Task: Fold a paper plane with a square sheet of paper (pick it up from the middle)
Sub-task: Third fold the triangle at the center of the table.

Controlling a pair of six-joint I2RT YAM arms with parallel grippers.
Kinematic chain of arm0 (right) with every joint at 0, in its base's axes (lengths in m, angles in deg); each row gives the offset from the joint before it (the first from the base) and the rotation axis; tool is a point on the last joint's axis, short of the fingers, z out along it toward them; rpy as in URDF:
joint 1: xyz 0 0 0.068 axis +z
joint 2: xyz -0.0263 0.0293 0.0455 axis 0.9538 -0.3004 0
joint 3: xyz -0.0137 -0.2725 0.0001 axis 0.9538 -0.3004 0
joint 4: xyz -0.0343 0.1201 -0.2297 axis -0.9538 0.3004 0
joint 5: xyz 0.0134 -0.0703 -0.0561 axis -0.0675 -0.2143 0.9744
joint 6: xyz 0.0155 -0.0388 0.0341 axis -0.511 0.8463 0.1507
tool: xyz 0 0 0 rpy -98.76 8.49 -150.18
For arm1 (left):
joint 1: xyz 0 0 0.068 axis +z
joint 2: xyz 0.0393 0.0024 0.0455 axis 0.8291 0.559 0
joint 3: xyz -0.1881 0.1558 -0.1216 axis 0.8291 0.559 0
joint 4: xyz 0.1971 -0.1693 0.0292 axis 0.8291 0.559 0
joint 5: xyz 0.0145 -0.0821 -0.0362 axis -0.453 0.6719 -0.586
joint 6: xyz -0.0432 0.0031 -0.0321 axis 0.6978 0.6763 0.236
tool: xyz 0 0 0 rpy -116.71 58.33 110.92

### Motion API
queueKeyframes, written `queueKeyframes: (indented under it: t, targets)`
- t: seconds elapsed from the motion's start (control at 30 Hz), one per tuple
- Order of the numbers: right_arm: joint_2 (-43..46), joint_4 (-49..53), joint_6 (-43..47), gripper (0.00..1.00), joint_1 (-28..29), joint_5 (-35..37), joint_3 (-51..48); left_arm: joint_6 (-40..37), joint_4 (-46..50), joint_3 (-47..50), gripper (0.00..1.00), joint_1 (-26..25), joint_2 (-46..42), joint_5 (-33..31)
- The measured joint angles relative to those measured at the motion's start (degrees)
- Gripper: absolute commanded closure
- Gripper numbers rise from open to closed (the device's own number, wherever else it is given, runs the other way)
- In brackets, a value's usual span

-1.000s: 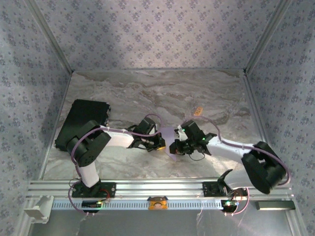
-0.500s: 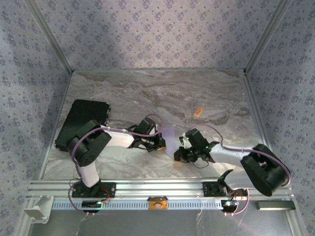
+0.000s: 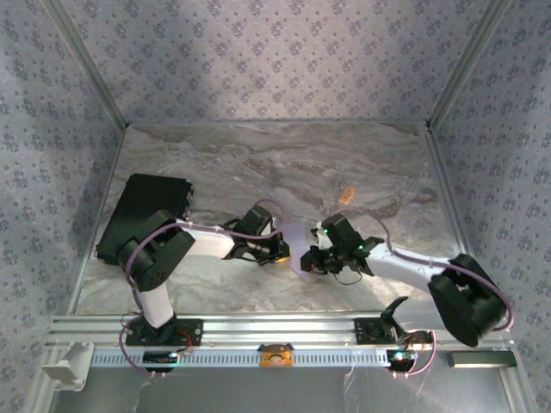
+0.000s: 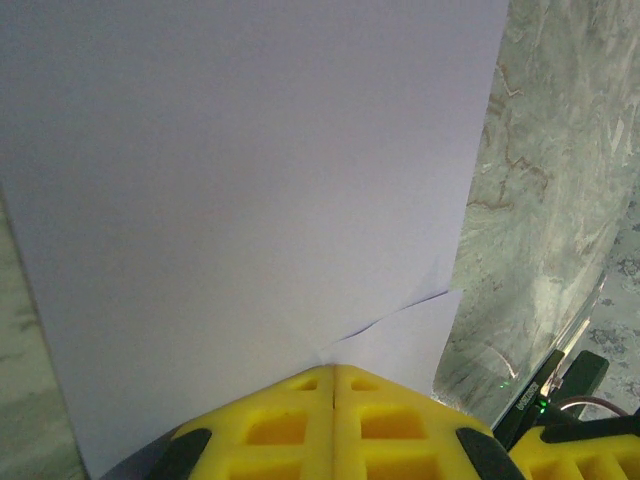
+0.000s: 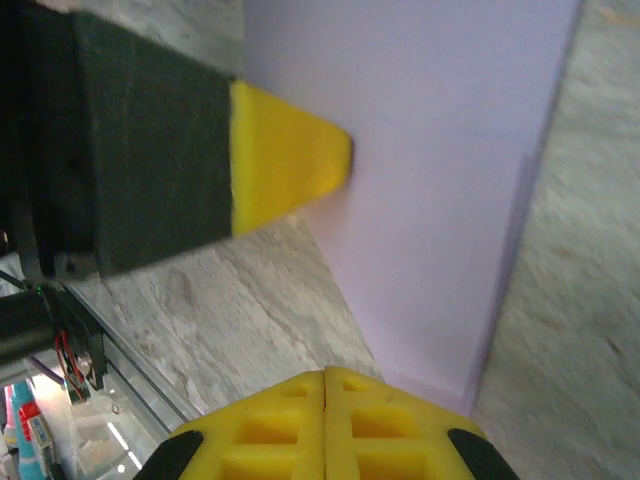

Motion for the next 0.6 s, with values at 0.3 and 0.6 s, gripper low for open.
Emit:
queueKeyframes:
  t: [0.3,0.6]
  targets:
    - [-7.3,-3.4,0.3,0.98,0.0,0.2,-0.6,-0.2,0.7,-0.5,1.00,0.0,0.0,0.0]
    - [-6.5,-7.1,-0.8,1.00,-0.1,0.0,-2.6,-1.4,4.3,-2.8,0.97,0.5,-1.7,-2.1]
